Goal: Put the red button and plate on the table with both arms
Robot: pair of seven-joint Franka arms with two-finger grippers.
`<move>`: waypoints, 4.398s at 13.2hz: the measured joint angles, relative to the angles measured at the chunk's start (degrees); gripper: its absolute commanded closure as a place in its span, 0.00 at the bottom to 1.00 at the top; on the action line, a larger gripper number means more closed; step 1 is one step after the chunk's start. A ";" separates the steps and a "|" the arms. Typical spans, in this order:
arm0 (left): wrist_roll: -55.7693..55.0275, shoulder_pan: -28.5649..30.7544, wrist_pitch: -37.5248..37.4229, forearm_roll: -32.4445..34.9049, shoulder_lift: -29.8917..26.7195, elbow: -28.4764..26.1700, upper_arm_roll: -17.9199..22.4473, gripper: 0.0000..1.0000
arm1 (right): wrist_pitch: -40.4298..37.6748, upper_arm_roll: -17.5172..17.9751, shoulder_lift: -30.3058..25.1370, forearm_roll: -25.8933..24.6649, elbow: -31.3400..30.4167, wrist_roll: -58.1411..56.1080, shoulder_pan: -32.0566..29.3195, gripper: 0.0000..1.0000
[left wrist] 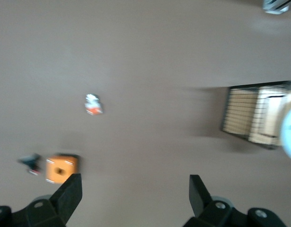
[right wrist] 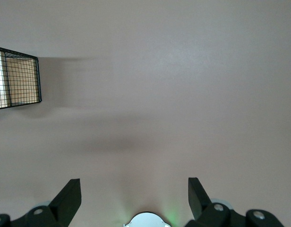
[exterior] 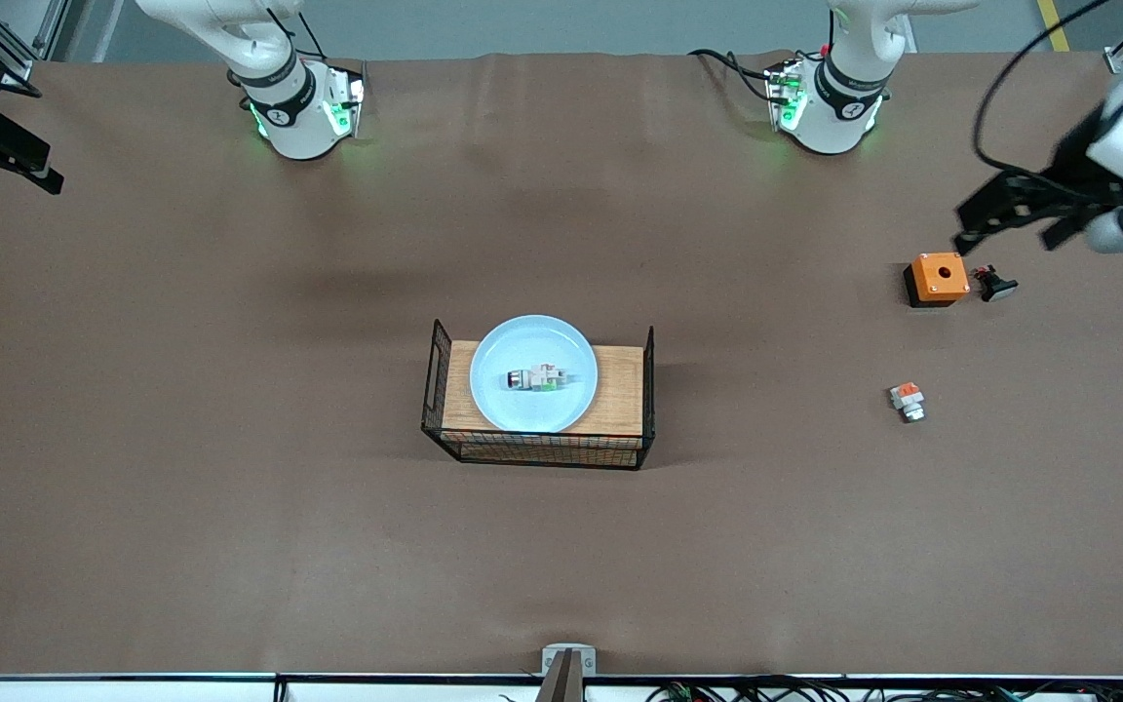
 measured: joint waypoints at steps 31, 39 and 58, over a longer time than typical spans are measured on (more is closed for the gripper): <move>-116.25 -27.77 34.77 6.25 43.70 15.97 -9.40 0.00 | 2.26 -0.47 16.39 -0.78 2.26 -1.46 -3.40 0.00; -116.25 -27.81 33.70 6.25 44.74 15.97 -7.30 0.02 | 4.90 0.19 17.35 -3.81 3.80 15.05 2.72 0.00; -112.33 -27.85 32.60 6.29 41.58 18.38 -7.29 0.85 | 4.01 0.79 13.57 1.63 3.75 77.23 25.50 0.00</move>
